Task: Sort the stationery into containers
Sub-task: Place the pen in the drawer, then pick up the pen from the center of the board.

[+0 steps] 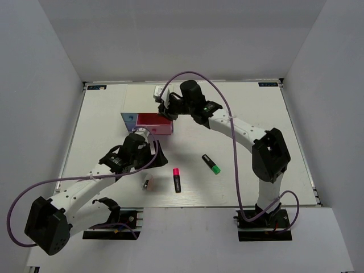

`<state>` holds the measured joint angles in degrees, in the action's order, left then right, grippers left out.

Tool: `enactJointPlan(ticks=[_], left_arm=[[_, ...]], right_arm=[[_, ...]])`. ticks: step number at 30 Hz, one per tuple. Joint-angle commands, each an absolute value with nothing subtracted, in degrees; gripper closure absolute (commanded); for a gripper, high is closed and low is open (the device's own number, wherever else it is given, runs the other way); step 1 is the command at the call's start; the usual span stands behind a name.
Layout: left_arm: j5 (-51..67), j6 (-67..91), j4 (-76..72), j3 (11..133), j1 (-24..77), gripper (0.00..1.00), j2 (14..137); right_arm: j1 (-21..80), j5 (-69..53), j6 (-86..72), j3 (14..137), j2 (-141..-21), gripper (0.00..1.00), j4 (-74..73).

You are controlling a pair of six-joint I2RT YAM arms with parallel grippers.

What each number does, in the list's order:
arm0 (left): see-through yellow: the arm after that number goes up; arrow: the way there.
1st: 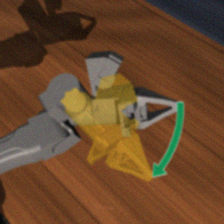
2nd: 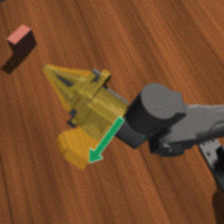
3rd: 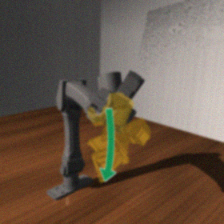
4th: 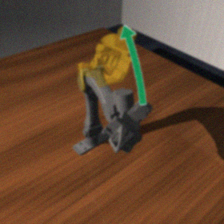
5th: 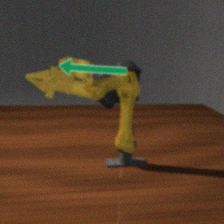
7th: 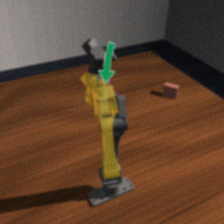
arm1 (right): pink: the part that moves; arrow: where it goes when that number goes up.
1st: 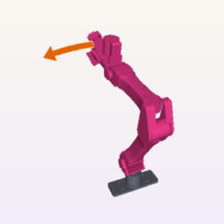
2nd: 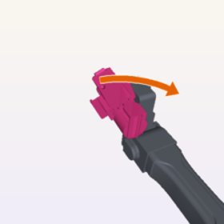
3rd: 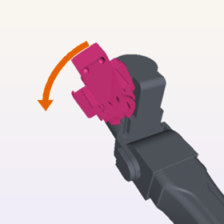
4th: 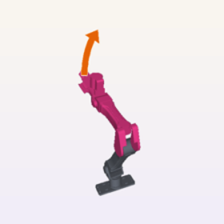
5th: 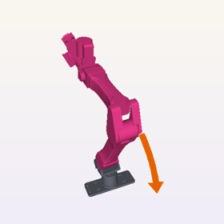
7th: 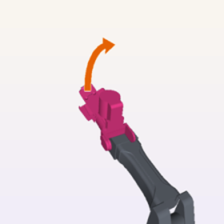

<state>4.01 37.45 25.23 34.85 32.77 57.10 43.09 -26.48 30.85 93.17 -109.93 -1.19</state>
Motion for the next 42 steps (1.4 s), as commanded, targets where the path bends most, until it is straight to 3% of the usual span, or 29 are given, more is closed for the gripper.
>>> enactJointPlan(ticks=[1,3,9,14,22,28,33,42], left_arm=[[3.69,36.83,24.95,39.8,35.24,0.0,60.97],[2.21,37.35,25.83,41.56,37.6,0.0,63.53],[-4.03,43.74,33.56,49.74,45.07,0.0,74.87],[-6.85,50.53,38.06,53.0,51.06,0.05,82.78],[-11.59,55.72,38.59,57.65,56.86,0.18,93.24],[-15.37,55.72,40.52,61.08,58.62,0.32,98.77],[-15.91,55.72,41.31,61.61,59.15,0.55,100.02],[-14.24,43.0,32.7,63.19,60.21,0.82,94.67]], right_arm=[[41.49,-20.84,27.17,88.19,-101.08,0.64,5.17],[40.61,-13.82,24.79,85.88,-96.95,0.72,6.84],[34.64,-3.17,17.76,73.24,-88.87,0.79,4.49],[28.66,-3.86,12.93,59.98,-81.4,0.79,4.75],[23.91,-6.23,11.34,48.53,-70.85,0.79,3.34],[21.8,-8.26,9.67,45.09,-66.36,0.79,2.55],[20.48,-8.96,9.32,44.56,-64.78,0.79,1.32],[18.37,-12.04,10.9,41.66,-61.88,0.56,0.26]])
